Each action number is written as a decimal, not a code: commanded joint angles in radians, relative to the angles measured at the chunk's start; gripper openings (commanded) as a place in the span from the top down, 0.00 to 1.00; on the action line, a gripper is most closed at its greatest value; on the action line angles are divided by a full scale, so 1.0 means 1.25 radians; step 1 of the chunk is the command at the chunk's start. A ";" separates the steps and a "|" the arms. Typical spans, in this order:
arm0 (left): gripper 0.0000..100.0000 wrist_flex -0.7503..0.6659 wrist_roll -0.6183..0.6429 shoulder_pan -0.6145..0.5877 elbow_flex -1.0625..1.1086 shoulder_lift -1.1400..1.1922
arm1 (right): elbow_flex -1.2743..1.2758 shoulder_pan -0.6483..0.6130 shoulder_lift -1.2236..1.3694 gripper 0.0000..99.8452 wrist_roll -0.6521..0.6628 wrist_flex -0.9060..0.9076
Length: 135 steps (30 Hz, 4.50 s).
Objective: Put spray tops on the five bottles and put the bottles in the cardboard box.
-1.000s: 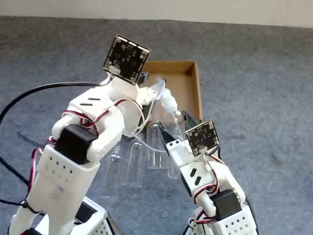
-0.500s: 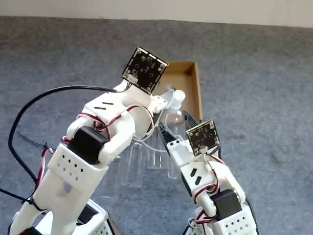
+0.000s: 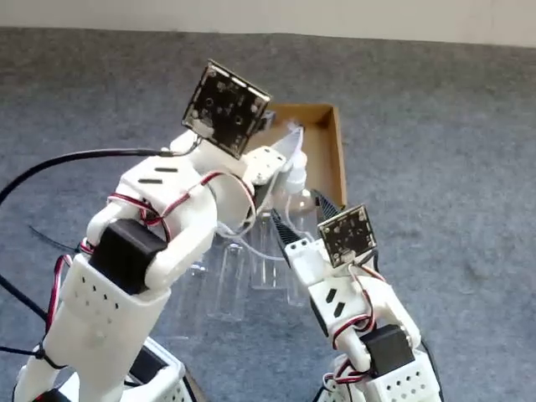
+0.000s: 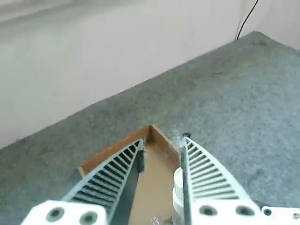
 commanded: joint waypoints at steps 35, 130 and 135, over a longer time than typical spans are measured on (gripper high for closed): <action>0.87 0.325 -0.075 -0.296 -0.123 -0.025 | -0.280 -0.003 0.295 1.00 -0.064 -0.074; 0.76 -0.158 -0.072 -0.420 0.873 -0.563 | -1.189 0.050 1.644 0.99 -0.150 -0.387; 0.76 -0.158 -0.074 -0.420 0.873 -0.563 | -1.173 0.031 1.647 0.99 -0.056 -0.374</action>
